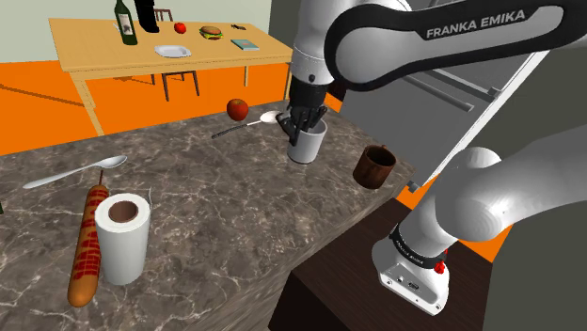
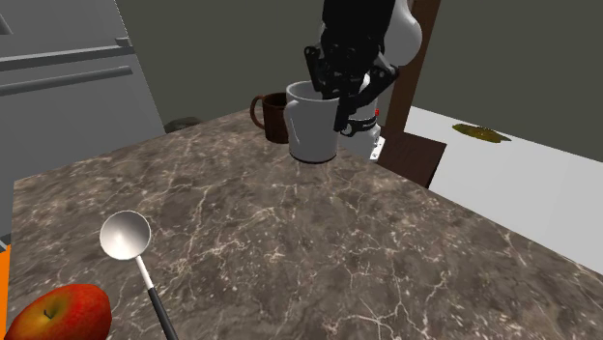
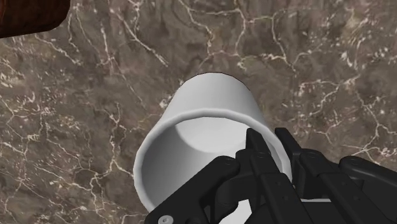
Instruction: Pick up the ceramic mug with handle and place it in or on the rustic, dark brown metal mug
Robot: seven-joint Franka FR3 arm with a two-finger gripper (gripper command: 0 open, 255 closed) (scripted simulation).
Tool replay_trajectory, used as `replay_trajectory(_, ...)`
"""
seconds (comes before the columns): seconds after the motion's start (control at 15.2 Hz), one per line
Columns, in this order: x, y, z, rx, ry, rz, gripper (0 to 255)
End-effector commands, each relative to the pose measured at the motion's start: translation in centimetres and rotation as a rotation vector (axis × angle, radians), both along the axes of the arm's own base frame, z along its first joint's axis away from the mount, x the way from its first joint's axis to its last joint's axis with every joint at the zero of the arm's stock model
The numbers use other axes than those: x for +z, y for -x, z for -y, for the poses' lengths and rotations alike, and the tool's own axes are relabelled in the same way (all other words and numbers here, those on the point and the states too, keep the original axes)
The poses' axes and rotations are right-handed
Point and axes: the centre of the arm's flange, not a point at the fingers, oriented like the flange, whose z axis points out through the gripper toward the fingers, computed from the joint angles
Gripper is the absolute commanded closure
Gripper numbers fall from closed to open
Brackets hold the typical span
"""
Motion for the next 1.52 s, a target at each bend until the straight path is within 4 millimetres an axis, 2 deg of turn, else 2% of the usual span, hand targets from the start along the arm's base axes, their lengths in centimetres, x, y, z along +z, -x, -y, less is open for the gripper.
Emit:
replay_trajectory(0.0, 1.2, 0.0, 0.0, 0.0, 0.0, 0.0, 255)
replay_trajectory(0.79, 7.2, 0.0, 0.0, 0.0, 0.0, 0.0, 255)
replay_trajectory(1.45, 8.4, 6.5, 11.4, 0.0, 0.0, 0.0, 255)
